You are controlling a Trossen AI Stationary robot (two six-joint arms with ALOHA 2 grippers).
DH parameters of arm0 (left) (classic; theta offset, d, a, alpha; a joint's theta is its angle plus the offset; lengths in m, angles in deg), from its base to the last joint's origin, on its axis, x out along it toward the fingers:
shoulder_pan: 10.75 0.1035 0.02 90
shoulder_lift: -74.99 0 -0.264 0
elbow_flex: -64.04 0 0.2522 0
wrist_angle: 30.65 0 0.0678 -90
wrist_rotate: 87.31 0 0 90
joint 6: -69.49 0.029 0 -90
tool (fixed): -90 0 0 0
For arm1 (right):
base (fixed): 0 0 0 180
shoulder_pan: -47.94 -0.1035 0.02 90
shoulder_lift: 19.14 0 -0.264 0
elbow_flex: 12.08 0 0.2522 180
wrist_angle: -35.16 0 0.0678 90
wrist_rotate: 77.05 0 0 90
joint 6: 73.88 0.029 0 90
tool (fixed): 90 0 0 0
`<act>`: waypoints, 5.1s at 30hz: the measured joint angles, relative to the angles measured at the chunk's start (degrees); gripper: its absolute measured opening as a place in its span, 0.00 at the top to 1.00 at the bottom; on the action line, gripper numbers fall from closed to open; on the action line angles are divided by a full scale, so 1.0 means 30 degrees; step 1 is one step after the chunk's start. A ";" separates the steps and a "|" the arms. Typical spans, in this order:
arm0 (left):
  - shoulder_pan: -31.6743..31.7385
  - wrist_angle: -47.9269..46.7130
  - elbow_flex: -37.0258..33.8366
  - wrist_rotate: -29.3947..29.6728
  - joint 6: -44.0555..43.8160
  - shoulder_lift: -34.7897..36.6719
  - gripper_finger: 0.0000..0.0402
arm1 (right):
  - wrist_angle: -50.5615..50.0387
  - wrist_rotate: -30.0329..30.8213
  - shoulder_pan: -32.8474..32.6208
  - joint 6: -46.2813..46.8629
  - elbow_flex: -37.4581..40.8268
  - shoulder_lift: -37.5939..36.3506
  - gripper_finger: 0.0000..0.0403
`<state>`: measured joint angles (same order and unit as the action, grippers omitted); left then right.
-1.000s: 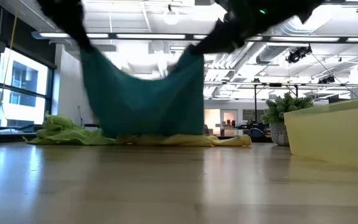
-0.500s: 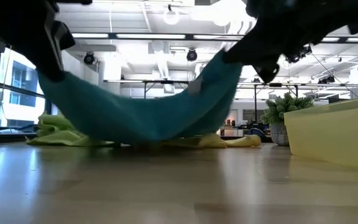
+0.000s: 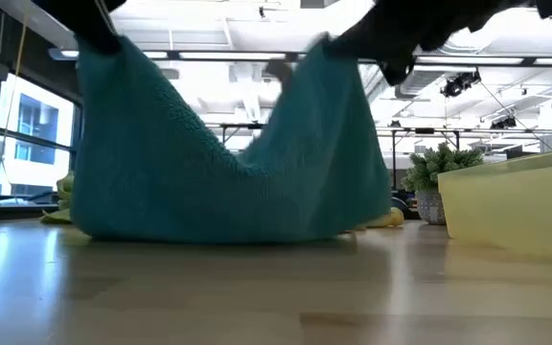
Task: Roll microfiber towels into tight, uniform cylinder then place into a basket
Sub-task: Fold the blue microfiber cloth
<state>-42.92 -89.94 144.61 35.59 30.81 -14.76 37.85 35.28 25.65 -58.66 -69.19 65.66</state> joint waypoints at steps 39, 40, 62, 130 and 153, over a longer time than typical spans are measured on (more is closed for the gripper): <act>1.1210 0.0111 -0.3532 0.4110 0.4498 0.0061 1.00 | 0.0423 -0.3439 1.1548 -0.4918 -0.4738 0.8887 1.00; 1.1222 0.0098 -0.3439 0.4159 0.4621 0.0141 1.00 | -0.0178 -0.3448 1.1385 -0.5136 -0.4949 0.8427 1.00; 0.7111 -0.2584 0.0730 0.3662 0.6093 0.6515 1.00 | -0.5237 -0.3393 0.7010 -0.6591 -0.5683 -0.3192 1.00; 0.1352 -0.4731 0.0755 -0.2687 -0.3160 -0.4326 1.00 | 0.5070 0.1450 -0.2022 0.6382 0.2112 0.3094 1.00; -0.0042 -0.6105 0.0755 -0.1528 -0.4983 0.0360 1.00 | -0.0201 0.1150 -0.1335 0.1520 -0.2788 0.0858 1.00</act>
<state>-43.05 -108.26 146.88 31.00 15.87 -13.68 37.25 38.73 21.64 -54.10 -77.56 68.23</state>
